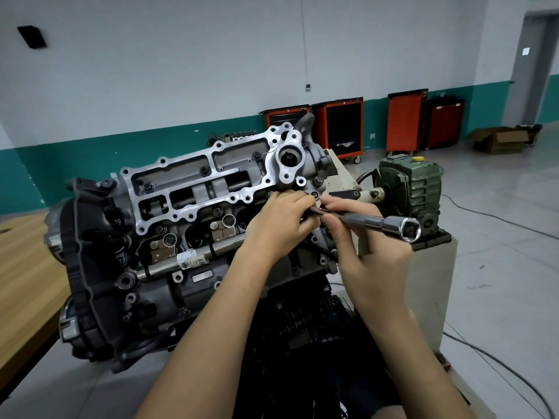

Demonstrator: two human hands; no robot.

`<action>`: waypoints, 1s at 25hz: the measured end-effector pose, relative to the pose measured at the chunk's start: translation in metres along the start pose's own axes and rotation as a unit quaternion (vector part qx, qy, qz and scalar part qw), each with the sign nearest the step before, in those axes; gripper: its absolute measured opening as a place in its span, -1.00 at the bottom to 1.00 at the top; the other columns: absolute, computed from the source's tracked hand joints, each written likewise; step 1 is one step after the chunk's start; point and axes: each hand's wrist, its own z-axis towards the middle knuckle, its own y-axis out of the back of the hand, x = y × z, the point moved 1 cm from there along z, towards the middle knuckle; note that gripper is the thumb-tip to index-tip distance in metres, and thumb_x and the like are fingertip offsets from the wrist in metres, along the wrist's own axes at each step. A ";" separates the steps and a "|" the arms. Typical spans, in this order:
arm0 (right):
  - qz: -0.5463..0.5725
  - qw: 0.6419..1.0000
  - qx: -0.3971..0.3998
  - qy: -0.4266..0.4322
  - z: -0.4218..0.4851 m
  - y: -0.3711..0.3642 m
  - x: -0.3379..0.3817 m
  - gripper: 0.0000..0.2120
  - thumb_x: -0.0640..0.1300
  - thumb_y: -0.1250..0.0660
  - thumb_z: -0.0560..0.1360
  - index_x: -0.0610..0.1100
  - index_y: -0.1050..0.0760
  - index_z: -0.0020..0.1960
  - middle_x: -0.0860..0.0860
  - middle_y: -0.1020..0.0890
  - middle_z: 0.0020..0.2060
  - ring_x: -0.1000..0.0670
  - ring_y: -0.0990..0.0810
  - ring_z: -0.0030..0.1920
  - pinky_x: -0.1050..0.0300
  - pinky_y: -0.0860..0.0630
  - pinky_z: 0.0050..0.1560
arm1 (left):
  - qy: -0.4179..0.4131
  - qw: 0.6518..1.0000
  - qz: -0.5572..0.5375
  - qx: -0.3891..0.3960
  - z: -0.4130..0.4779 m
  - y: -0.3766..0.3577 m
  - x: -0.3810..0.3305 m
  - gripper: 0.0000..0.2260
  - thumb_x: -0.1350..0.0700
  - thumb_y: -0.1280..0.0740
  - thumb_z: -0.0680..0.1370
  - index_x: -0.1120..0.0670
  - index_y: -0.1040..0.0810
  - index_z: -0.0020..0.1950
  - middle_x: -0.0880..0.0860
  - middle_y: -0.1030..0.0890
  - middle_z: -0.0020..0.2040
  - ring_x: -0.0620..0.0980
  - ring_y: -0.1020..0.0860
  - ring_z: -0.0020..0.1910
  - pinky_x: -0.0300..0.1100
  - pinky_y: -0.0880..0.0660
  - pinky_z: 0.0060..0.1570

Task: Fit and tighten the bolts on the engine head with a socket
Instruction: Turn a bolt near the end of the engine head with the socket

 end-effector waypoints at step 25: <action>0.000 1.000 -0.018 -0.013 0.002 0.004 -0.007 -0.85 -0.26 -0.42 0.47 -0.34 -0.64 -0.03 -0.10 -0.69 -0.13 -0.03 -0.69 -0.11 -0.06 -0.61 -0.11 | 0.008 1.000 0.004 0.005 0.000 0.001 -0.001 -0.80 0.07 -0.23 0.54 0.11 -0.54 0.09 -0.01 -0.59 0.06 0.01 -0.47 0.10 -0.14 -0.29 0.13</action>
